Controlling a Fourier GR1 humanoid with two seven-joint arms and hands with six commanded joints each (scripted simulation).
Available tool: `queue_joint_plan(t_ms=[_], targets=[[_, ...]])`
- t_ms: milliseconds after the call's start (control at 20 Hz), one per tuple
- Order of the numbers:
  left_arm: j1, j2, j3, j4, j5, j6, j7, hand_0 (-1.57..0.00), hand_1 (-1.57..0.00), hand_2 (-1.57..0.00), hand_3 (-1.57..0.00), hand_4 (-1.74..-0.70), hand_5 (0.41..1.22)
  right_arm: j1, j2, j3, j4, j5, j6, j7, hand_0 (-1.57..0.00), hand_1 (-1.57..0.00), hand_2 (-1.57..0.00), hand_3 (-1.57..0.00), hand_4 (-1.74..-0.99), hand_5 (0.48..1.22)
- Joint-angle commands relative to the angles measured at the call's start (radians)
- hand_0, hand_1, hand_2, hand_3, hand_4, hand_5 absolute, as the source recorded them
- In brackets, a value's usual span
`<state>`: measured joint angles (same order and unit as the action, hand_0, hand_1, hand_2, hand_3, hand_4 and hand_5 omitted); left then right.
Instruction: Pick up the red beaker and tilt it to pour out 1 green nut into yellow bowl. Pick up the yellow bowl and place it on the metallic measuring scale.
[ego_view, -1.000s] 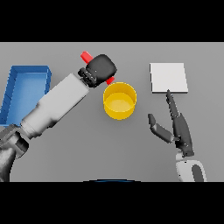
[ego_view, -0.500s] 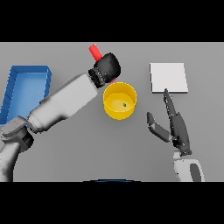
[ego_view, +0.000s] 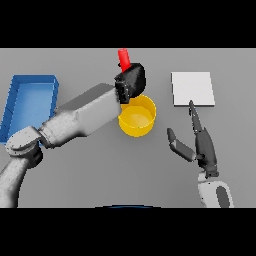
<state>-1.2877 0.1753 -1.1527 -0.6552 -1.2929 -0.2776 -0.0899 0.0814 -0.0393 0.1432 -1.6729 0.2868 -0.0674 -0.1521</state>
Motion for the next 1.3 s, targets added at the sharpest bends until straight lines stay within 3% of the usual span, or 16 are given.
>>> queue_joint_plan(t_ms=[0, 250, 350, 550, 650, 750, 950, 1250], targets=[[-0.013, -0.006, -0.022, 0.011, -0.014, -0.002, -0.008, -1.57, -1.57, -1.57, -1.57, -1.73, 1.221, -0.001, 0.005, 0.004, 0.002, 0.007, -0.006, -0.002, 0.00, 0.00, 0.00, 0.00, -1.061, 0.671], [-0.074, -0.050, -0.071, 0.057, -0.025, -0.045, -0.024, -1.57, -1.57, -1.57, -1.57, -1.73, 1.221, 0.015, 0.007, 0.009, 0.005, 0.016, -0.009, -0.017, 0.00, 0.00, 0.00, 0.00, -1.035, 0.685], [-0.111, -0.037, -0.042, 0.089, 0.006, 0.024, -0.055, -1.57, -1.57, -1.57, -1.57, -1.73, 1.221, -0.005, 0.004, 0.005, 0.008, 0.010, -0.004, 0.000, 0.00, 0.00, 0.00, 0.00, -1.035, 0.684], [-0.223, -0.005, 0.032, 0.173, 0.069, 0.048, -0.064, -1.57, -1.57, -1.57, -1.57, -1.73, 1.221, -0.015, -0.012, -0.001, 0.011, 0.027, -0.016, -0.003, 0.00, 0.00, 0.00, 0.00, -1.023, 0.682], [-0.269, 0.015, 0.085, 0.219, 0.116, 0.041, -0.050, -1.57, -1.57, -1.57, -1.02, -1.73, 1.221, -0.001, -0.003, 0.006, 0.003, 0.023, -0.012, -0.005, 0.00, 0.00, 0.00, 0.00, -1.028, 0.680], [-0.303, 0.059, 0.161, 0.278, 0.192, 0.078, -0.078, -1.57, -1.57, -1.57, -1.22, -1.73, 1.221, 0.005, -0.007, -0.002, -0.013, 0.003, -0.004, 0.005, 0.00, 0.00, 0.00, 0.00, -1.009, 0.676], [-0.347, 0.121, 0.351, 0.403, 0.381, 0.062, 0.014, -1.57, -1.57, -1.57, -1.43, -1.73, 1.221, -0.002, 0.001, 0.006, 0.006, 0.018, -0.014, -0.013, 0.00, 0.00, 0.00, 0.00, -0.990, 0.672], [-0.268, 0.284, 0.575, 0.488, 0.668, 0.201, 0.128, -1.57, -1.57, -1.57, -1.45, -1.74, 1.221, -0.019, 0.020, 0.006, 0.016, -0.013, -0.002, -0.007, 0.00, 0.00, 0.00, 0.00, -0.996, 0.664]])
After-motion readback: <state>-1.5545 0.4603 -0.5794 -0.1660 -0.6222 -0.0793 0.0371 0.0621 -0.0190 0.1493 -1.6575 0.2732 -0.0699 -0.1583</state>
